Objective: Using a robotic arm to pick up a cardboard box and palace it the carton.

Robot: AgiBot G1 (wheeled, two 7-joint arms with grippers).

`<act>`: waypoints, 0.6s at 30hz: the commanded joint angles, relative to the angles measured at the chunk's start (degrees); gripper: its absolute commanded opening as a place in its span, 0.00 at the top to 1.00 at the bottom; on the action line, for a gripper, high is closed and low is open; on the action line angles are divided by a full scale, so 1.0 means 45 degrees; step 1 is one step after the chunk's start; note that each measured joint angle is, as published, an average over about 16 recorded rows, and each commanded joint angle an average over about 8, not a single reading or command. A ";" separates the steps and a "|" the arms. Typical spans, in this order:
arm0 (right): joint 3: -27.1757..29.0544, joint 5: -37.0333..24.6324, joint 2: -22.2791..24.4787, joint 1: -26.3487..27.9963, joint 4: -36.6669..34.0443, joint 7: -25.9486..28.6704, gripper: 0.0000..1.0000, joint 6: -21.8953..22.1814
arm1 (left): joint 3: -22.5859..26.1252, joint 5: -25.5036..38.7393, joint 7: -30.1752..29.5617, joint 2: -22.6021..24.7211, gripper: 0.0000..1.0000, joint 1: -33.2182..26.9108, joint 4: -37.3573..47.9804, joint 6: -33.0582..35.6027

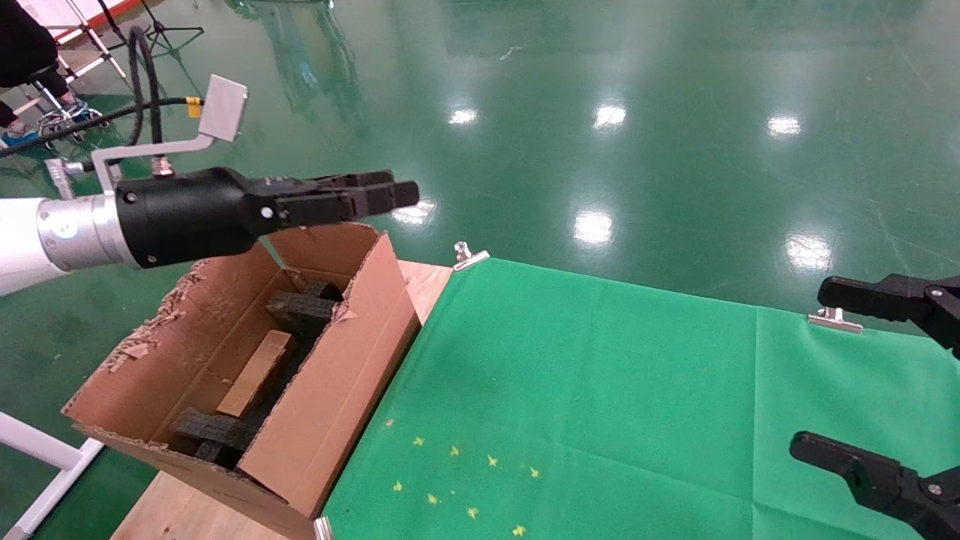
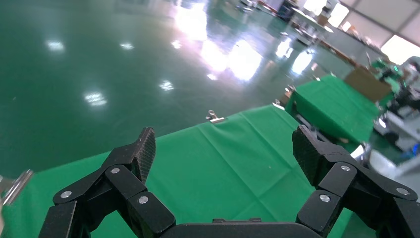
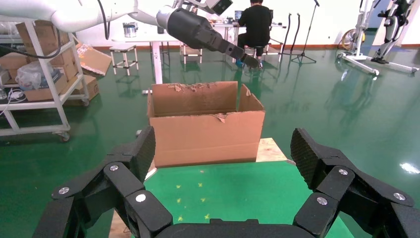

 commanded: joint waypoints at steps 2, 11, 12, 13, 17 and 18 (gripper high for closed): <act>0.0000 0.0000 0.0000 0.0000 0.0000 0.0000 0.00 0.0000 | -0.0203 -0.0202 0.0315 0.0006 0.00 0.0404 -0.0697 -0.0012; 0.0000 0.0000 0.0000 0.0000 0.0000 0.0000 0.00 0.0000 | -0.0812 -0.0808 0.1260 0.0024 0.00 0.1613 -0.2787 -0.0048; 0.0000 0.0000 0.0000 0.0000 0.0000 0.0000 0.00 0.0000 | -0.0879 -0.0875 0.1364 0.0026 0.00 0.1746 -0.3017 -0.0052; 0.0000 0.0000 0.0000 0.0000 0.0000 0.0000 0.00 0.0000 | -0.0947 -0.0942 0.1470 0.0028 0.00 0.1880 -0.3250 -0.0056; 0.0000 0.0000 0.0000 0.0000 0.0000 0.0000 0.00 0.0000 | -0.1219 -0.1213 0.1892 0.0036 0.00 0.2421 -0.4184 -0.0072; 0.0000 0.0000 0.0000 0.0000 0.0000 0.0000 0.00 0.0000 | -0.1286 -0.1280 0.1996 0.0038 0.00 0.2554 -0.4415 -0.0075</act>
